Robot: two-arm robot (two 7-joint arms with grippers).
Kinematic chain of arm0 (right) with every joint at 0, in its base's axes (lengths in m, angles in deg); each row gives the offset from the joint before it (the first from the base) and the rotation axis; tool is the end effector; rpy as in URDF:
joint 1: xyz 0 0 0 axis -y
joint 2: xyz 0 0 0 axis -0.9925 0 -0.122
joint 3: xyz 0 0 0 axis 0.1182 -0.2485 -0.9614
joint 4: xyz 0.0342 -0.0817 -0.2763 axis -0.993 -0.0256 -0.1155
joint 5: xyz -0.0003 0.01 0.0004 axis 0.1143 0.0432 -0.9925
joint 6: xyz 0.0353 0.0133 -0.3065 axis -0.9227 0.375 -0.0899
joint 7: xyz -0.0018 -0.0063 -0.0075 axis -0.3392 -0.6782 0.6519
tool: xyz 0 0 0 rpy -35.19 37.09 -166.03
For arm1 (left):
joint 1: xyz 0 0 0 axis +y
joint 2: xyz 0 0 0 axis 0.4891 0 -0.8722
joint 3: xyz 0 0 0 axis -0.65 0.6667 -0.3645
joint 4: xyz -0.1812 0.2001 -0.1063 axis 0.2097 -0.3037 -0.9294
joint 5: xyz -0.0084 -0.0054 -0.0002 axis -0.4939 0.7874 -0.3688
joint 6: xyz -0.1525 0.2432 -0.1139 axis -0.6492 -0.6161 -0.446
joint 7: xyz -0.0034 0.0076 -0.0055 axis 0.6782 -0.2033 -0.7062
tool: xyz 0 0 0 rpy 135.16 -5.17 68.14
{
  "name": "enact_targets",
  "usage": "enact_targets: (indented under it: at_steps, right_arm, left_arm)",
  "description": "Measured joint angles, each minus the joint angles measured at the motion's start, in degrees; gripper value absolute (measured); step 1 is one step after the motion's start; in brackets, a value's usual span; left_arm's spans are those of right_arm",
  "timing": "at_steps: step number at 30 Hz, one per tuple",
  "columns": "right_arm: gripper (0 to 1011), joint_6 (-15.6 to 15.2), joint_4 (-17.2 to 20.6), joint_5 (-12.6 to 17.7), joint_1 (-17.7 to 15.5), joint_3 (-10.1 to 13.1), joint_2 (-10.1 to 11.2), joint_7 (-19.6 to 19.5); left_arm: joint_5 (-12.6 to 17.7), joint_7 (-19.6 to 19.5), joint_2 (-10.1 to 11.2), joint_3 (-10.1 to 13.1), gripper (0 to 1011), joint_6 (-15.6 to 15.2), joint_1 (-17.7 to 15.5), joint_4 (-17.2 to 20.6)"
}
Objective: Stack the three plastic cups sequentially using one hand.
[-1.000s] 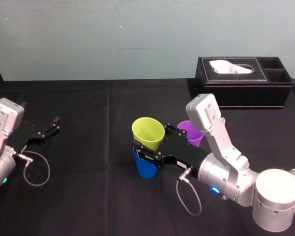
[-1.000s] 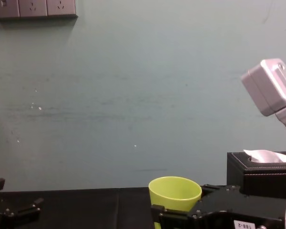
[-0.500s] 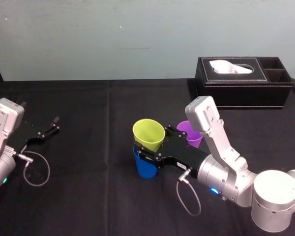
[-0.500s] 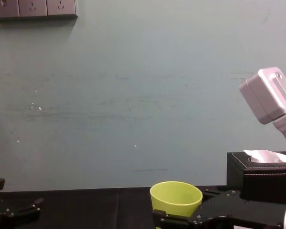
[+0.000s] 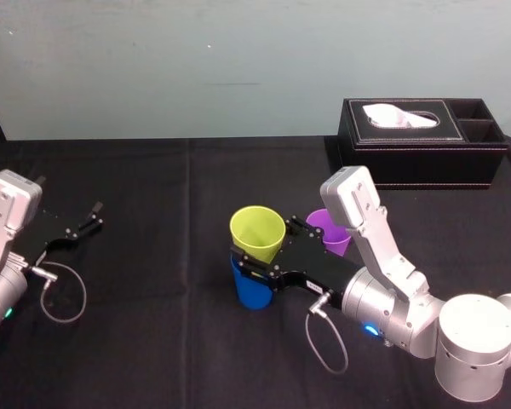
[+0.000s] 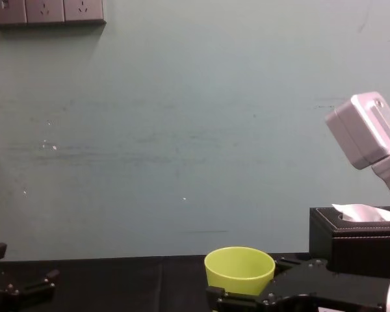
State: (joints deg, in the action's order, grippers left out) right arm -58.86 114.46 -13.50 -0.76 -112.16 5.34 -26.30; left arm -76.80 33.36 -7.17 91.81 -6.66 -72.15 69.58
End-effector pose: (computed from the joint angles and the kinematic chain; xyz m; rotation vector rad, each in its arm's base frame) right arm 0.3293 0.0363 -0.2549 -0.2343 -0.0414 -0.8207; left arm 0.3580 0.0826 -0.3022 0.3043 -0.2851 1.2479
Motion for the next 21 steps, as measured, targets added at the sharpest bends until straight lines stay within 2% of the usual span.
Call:
enact_targets:
  at_steps: [10, 21]
  right_arm:
    - [997, 0.0, 0.1, 0.0, 0.0, 0.0, 0.0, 0.0]
    - [1003, 0.0, 0.1, 0.0, -0.1, 0.0, 0.1, 0.0]
  left_arm:
    - [0.0, 0.0, 0.0, 0.0, 1010, 0.0, 0.0, 0.0]
    - [0.0, 0.0, 0.0, 0.0, 1010, 0.0, 0.0, 0.0]
